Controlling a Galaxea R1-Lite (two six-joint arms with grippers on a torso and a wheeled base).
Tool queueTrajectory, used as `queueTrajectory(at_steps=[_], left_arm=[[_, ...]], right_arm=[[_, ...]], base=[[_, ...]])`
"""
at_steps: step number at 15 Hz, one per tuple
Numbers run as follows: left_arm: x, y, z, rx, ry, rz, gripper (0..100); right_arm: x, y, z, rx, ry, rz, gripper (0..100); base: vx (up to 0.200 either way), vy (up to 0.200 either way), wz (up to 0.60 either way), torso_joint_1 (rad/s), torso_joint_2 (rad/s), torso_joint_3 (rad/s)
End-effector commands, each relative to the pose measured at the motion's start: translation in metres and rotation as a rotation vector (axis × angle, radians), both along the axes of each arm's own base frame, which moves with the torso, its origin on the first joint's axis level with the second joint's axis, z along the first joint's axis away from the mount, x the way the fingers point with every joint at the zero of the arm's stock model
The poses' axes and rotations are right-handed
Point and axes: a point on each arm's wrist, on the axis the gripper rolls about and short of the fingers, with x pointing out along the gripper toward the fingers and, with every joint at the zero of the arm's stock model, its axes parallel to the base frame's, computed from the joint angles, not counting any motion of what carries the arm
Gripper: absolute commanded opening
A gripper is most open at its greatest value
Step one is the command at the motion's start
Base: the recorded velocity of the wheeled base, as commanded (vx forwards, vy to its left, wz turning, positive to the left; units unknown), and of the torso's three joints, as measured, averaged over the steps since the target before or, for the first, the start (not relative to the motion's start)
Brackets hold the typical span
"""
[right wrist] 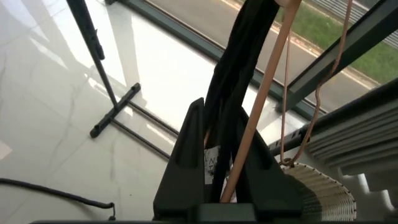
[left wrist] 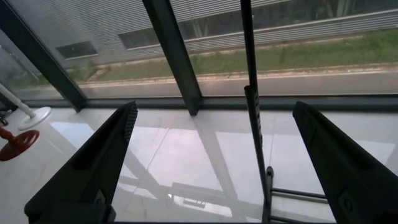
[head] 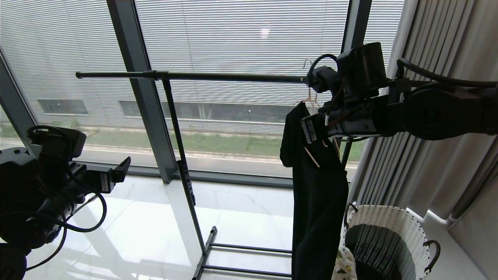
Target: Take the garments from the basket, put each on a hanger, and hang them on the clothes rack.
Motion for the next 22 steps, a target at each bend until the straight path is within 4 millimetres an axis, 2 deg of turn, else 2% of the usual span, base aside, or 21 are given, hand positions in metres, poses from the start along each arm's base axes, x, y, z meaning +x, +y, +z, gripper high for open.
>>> queueTrajectory(at_steps=[1,9,14,20,22], left_arm=[[0.0,-0.004,0.0,0.0,-0.001,-0.014,100],[0.001,-0.015,0.0,0.0,-0.001,-0.064,100],[0.001,-0.017,0.0,-0.001,-0.001,-0.071,100],[0.001,-0.023,0.0,0.0,-0.004,-0.097,100],[0.001,-0.025,0.001,0.0,-0.006,-0.105,100]], right_arm=[[0.004,0.008,-0.007,-0.008,0.01,0.01,0],[-0.004,0.015,-0.004,0.001,0.008,0.082,0],[0.0,0.018,-0.01,-0.009,0.018,0.089,0],[0.046,0.032,-0.03,-0.021,0.034,0.046,0],[0.049,0.034,-0.036,-0.035,0.052,0.043,0]], base=[[0.2,0.0,0.0,0.012,0.01,-0.007],[0.2,0.0,0.0,0.002,0.0,0.0],[0.0,0.0,0.0,0.0,0.0,0.0],[0.0,0.0,0.0,0.0,0.0,0.0],[0.0,0.0,0.0,0.0,0.0,0.0]])
